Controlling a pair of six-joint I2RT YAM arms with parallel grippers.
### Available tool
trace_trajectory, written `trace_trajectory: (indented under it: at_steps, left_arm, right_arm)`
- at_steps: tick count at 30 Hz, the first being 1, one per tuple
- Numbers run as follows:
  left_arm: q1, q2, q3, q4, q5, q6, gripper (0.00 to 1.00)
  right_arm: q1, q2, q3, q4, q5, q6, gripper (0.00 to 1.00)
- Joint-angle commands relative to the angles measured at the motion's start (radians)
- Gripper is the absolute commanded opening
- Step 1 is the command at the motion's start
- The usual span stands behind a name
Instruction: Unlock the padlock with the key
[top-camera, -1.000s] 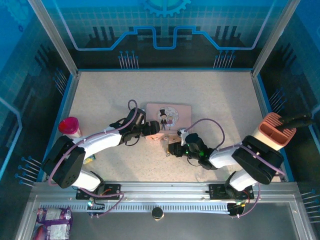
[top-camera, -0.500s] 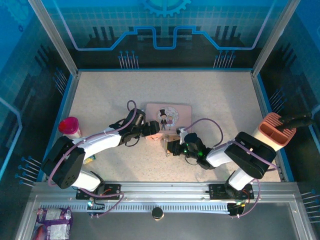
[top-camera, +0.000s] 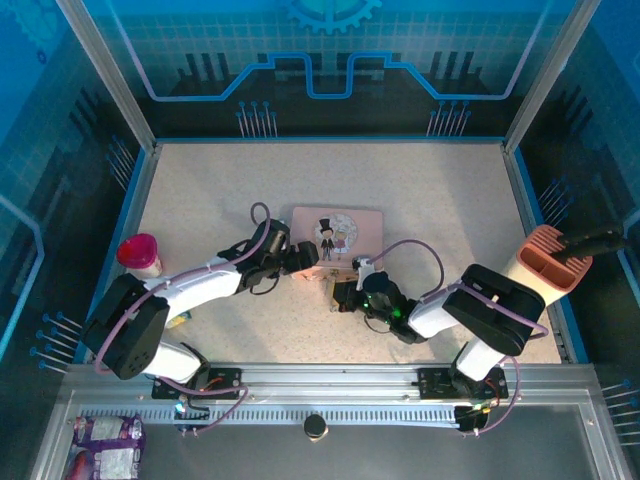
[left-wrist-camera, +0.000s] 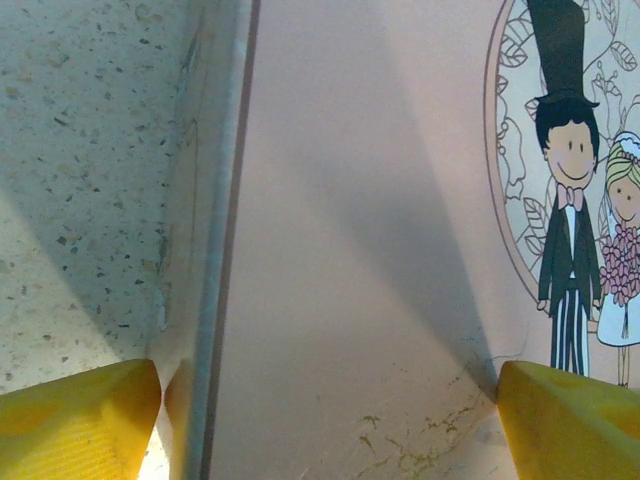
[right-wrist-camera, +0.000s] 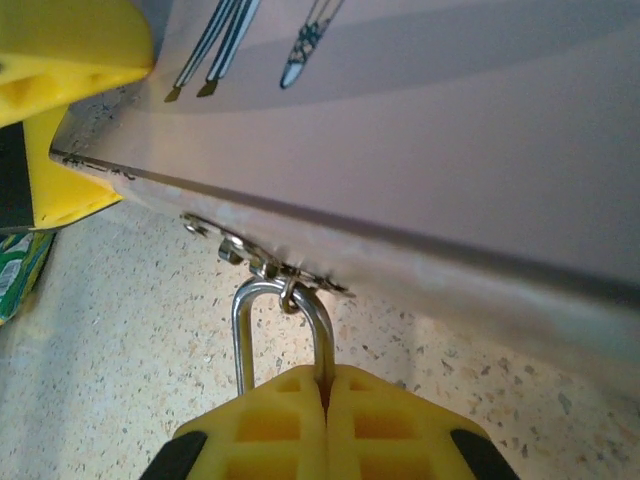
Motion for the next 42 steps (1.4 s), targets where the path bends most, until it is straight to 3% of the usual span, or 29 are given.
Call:
trace_trajectory:
  at_steps: [1,24,42]
  left_arm:
    - [-0.008,-0.025,-0.042,-0.039,-0.044,-0.043,0.87]
    - [-0.099,-0.017,-0.083,0.031,-0.085,-0.148,0.86]
    - [-0.130,0.041,-0.031,0.048,-0.070,-0.178,0.85]
  right_arm:
    - [0.028,0.007,-0.029,0.059,0.125,0.102,0.00]
    - [0.072,0.067,-0.040,0.191,0.331,0.429,0.00]
    - [0.066,0.186,-0.036,0.386,0.468,0.544,0.00]
